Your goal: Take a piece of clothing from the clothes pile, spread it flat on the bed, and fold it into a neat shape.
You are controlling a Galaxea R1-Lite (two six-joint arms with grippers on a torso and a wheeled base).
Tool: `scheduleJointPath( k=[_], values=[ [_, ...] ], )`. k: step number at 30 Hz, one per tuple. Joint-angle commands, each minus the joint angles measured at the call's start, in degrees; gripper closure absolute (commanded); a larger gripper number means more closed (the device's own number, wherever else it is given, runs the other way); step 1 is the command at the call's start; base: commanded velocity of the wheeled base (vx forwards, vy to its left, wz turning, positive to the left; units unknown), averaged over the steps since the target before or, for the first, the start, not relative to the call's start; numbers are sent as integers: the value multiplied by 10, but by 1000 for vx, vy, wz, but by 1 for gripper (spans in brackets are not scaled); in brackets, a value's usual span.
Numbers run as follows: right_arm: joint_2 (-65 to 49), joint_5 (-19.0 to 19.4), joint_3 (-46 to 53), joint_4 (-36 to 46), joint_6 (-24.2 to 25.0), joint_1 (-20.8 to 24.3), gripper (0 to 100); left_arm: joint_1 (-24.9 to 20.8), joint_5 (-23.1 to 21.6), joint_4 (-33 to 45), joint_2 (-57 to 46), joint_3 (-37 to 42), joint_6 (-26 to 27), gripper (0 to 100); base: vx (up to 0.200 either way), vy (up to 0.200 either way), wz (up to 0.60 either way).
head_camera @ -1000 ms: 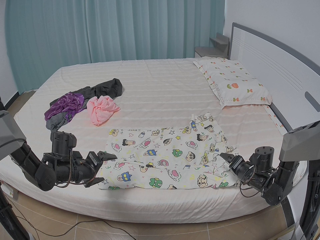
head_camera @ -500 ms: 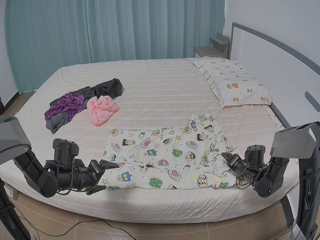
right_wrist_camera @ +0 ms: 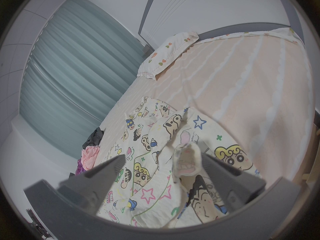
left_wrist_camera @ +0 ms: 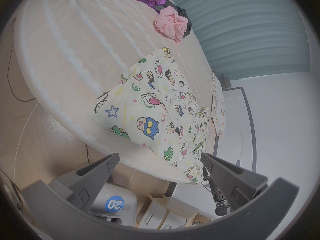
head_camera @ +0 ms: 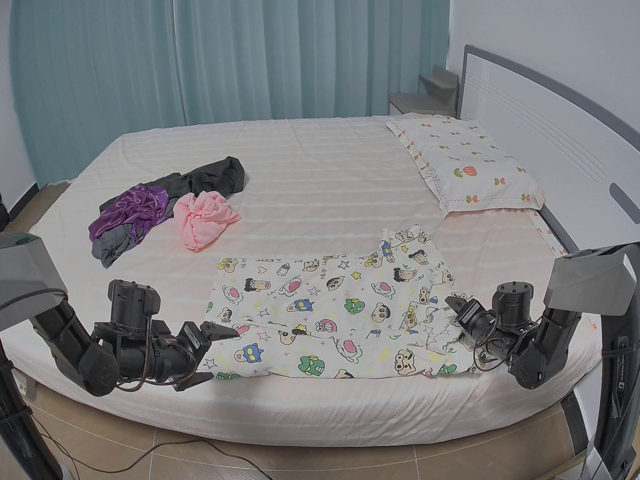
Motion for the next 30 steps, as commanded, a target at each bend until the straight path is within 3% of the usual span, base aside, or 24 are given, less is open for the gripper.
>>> scheduleJointPath(
  k=[1, 14, 21, 30],
  values=[
    [-5, 0, 6, 1, -2, 0, 100, 0, 0, 0, 3, 0, 1, 0, 0, 0, 0],
    [-41, -2, 44, 14, -24, 1, 100, 0, 1, 0, 5, -1, 1, 0, 0, 0, 0],
    [-106, -40, 60, 18, -25, 19, 100, 0, 3, 0, 8, -4, 3, 0, 0, 0, 0],
    [-138, -41, -42, 154, -29, 22, 100, -1, 4, -1, 11, -4, 5, 0, 0, 0, 0]
  ],
)
